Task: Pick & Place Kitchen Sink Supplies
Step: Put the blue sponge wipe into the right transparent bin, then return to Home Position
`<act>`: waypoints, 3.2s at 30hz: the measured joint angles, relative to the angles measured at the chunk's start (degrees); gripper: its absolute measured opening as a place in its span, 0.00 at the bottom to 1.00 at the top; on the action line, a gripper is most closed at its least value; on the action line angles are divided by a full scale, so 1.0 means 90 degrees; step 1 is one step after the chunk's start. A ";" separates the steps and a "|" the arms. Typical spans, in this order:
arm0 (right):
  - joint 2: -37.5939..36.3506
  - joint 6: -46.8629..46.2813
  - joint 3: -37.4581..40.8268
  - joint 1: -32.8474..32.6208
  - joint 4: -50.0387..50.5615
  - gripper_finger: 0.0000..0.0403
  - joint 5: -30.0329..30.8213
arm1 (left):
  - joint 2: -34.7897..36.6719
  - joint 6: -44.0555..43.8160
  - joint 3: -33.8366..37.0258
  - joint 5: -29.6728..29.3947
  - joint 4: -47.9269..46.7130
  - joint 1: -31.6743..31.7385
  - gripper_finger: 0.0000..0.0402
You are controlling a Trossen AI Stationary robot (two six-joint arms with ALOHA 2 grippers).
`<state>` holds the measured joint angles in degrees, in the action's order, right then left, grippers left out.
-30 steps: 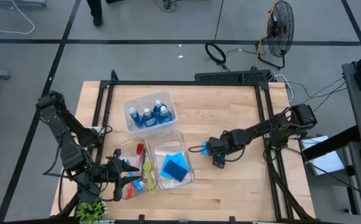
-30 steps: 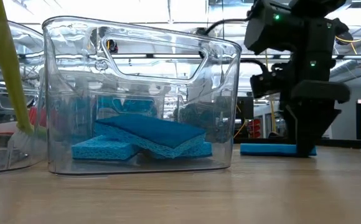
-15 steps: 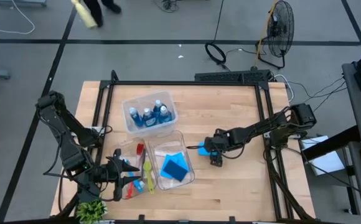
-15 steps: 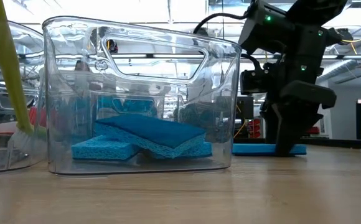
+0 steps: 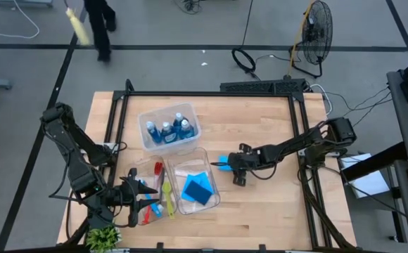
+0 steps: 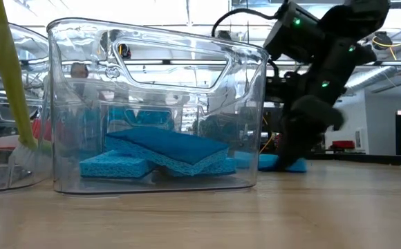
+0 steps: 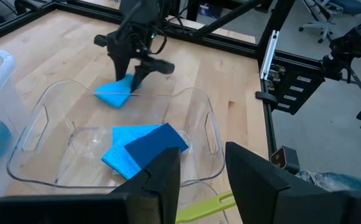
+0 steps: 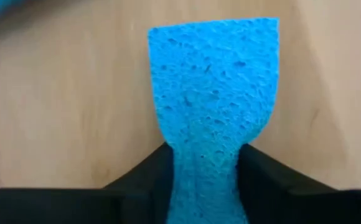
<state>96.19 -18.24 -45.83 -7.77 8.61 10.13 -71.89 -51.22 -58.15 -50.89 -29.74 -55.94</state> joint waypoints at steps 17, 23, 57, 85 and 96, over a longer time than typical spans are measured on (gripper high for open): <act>-0.1323 0.0479 0.0003 -0.0217 -0.2875 0.15 0.1954 | 0.0000 0.0000 0.0000 -0.0003 0.0000 0.0002 0.33; -0.0975 0.0961 -0.0026 -0.0498 -0.5382 0.14 0.0917 | -0.0001 0.0000 0.0000 -0.0002 0.0000 0.0002 0.33; 0.0891 0.0639 -0.0493 -0.0816 -0.6211 0.69 -0.0147 | -0.0001 0.0000 0.0000 0.0000 0.0000 0.0001 0.33; -0.2260 -0.0694 -0.0481 -0.0977 -0.2379 0.79 -0.1480 | -0.0001 0.0000 0.0000 0.0000 0.0000 0.0002 0.33; -0.3601 -0.0413 -0.0478 -0.1419 -0.1423 0.79 -0.1489 | -0.0001 0.0000 0.0000 0.0000 0.0002 0.0001 0.33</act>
<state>63.78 -21.95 -50.13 -20.54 -4.20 -3.27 -71.90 -51.22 -58.15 -50.89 -29.72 -55.93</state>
